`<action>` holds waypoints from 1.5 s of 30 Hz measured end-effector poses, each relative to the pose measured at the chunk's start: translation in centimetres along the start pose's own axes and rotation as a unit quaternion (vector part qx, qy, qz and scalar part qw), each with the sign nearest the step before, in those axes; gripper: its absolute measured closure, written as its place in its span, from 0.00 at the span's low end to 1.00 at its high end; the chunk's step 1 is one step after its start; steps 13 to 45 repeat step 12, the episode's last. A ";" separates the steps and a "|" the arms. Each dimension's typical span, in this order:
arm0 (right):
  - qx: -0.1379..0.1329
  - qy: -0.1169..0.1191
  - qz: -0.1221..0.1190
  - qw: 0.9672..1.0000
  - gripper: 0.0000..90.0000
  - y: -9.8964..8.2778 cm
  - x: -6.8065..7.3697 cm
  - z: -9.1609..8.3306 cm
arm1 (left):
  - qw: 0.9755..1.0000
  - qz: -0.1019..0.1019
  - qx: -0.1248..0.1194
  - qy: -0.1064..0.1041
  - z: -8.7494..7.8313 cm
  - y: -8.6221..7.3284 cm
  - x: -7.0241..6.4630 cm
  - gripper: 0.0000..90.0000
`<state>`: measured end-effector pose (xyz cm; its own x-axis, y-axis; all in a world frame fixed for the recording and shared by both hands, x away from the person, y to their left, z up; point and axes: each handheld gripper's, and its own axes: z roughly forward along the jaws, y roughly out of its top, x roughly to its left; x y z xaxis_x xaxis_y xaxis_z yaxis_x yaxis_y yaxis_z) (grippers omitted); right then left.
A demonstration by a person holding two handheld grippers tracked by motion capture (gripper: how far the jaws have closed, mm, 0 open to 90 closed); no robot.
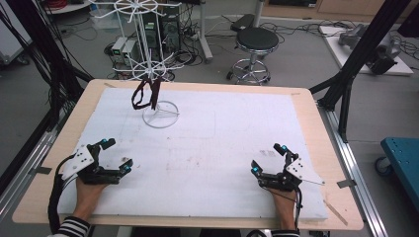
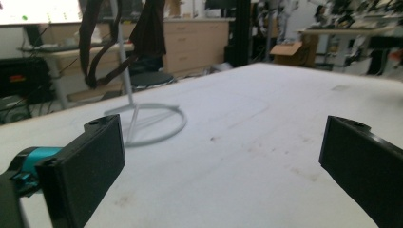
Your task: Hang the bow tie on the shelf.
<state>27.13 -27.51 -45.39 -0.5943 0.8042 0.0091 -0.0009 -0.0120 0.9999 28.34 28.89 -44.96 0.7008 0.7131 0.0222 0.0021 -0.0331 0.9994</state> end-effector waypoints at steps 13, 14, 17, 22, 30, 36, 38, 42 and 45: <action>0.000 0.000 0.002 1.000 0.01 0.0 0.0 0.0 | 1.000 -0.004 0.000 -0.002 -0.1 -0.2 0.2 0.02; 0.000 0.000 0.002 1.000 0.01 0.0 0.0 0.0 | 1.000 -0.004 0.000 -0.002 -0.1 -0.2 0.2 0.02; 0.000 0.000 0.002 1.000 0.01 0.0 0.0 0.0 | 1.000 -0.004 0.000 -0.002 -0.1 -0.2 0.2 0.02; 0.000 0.000 0.002 1.000 0.01 0.0 0.0 0.0 | 1.000 -0.004 0.000 -0.002 -0.1 -0.2 0.2 0.02; 0.000 0.000 0.002 1.000 0.01 0.0 0.0 0.0 | 1.000 -0.004 0.000 -0.002 -0.1 -0.2 0.2 0.02; 0.000 0.000 0.002 1.000 0.01 0.0 0.0 0.0 | 1.000 -0.004 0.000 -0.002 -0.1 -0.2 0.2 0.02; 0.000 0.000 0.002 1.000 0.01 0.0 0.0 0.0 | 1.000 -0.004 0.000 -0.002 -0.1 -0.2 0.2 0.02; 0.000 0.000 0.002 1.000 0.01 0.0 0.0 0.0 | 1.000 -0.004 0.000 -0.002 -0.1 -0.2 0.2 0.02; 0.000 0.000 0.002 1.000 0.01 0.0 0.0 0.0 | 1.000 -0.004 0.000 -0.002 -0.1 -0.2 0.2 0.02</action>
